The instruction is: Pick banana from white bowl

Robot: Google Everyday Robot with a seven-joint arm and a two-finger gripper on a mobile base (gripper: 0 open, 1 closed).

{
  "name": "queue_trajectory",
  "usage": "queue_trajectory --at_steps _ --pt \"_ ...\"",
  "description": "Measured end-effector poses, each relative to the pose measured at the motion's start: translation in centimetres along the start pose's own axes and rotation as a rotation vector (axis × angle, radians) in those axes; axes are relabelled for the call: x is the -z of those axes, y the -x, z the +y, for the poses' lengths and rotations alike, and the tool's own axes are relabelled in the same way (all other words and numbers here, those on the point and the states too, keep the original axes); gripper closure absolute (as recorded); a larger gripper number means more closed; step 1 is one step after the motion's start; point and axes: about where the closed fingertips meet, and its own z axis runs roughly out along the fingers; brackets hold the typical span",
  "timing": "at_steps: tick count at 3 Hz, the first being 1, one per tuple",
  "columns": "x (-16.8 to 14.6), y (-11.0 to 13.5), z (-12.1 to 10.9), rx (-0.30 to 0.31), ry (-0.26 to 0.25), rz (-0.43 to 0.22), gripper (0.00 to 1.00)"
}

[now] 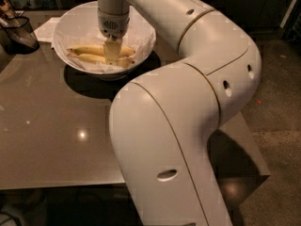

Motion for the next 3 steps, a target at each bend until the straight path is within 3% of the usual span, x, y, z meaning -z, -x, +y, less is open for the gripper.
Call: queue_trajectory --at_steps 3 --pt "-1.9 0.3 -0.2 0.011 0.041 -0.007 0.47"
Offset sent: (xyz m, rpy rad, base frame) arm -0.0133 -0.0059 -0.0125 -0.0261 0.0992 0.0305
